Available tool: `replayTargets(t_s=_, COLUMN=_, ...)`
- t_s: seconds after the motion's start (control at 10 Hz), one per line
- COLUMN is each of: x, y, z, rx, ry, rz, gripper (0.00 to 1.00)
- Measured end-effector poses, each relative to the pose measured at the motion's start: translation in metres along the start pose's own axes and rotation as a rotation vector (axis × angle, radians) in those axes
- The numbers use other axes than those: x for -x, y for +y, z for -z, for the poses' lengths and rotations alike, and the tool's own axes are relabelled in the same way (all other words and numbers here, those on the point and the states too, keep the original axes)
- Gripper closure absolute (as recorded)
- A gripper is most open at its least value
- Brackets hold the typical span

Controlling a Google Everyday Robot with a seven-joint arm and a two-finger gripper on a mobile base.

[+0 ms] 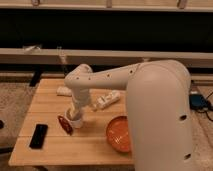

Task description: Place the ceramic cup in the ceramic bowl

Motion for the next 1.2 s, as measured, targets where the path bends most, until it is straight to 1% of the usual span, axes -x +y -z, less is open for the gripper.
replayTargets(t_s=0.2, x=0.002, y=0.0, z=-0.001, rx=0.014, ry=0.007, rz=0.001, gripper=0.48)
replayTargets(t_s=0.3, x=0.001, y=-0.004, z=0.002, rx=0.027, ry=0.008, rz=-0.009, gripper=0.59)
replayTargets(t_s=0.4, x=0.0, y=-0.008, z=0.006, rx=0.049, ry=0.006, rz=-0.019, gripper=0.71)
replayTargets(t_s=0.5, x=0.0, y=-0.011, z=0.011, rx=0.07, ry=0.002, rz=-0.023, gripper=0.8)
replayTargets(t_s=0.6, x=-0.001, y=-0.015, z=0.017, rx=0.104, ry=-0.01, rz=-0.028, gripper=0.91)
replayTargets(t_s=0.7, x=-0.004, y=-0.021, z=0.029, rx=0.166, ry=-0.035, rz=-0.035, gripper=0.99)
replayTargets(t_s=0.9, x=-0.013, y=-0.033, z=0.05, rx=0.245, ry=-0.085, rz=-0.044, gripper=1.0)
replayTargets(t_s=1.0, x=-0.022, y=-0.041, z=0.06, rx=0.284, ry=-0.117, rz=-0.052, gripper=1.0)
replayTargets(t_s=1.2, x=-0.042, y=-0.06, z=0.07, rx=0.326, ry=-0.157, rz=-0.073, gripper=1.0)
